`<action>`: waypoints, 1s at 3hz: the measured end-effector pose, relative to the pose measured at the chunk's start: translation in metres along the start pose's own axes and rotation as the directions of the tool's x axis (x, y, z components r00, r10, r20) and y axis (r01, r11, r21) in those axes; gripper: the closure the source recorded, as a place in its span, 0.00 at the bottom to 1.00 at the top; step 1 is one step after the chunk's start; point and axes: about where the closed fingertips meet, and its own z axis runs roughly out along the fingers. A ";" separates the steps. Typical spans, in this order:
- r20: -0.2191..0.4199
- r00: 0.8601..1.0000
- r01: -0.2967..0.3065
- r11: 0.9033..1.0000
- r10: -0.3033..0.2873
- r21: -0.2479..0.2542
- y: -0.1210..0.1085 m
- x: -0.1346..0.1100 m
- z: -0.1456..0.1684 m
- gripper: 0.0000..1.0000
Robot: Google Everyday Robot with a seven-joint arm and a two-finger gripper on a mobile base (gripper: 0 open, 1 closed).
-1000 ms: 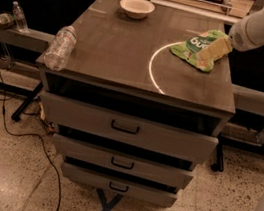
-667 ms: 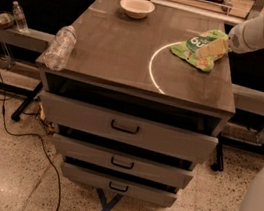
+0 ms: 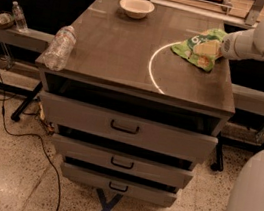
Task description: Move green rice chip bag near paper bowl
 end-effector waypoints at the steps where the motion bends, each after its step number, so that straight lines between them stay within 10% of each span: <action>1: 0.018 0.999 -0.033 0.999 0.033 -0.030 0.004 0.004 0.010 0.56; 3: 0.012 1.000 -0.016 0.999 0.017 -0.039 0.007 0.007 0.009 1.00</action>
Offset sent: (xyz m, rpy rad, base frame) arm -0.0049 0.0041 -0.0114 0.0301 0.0007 0.0283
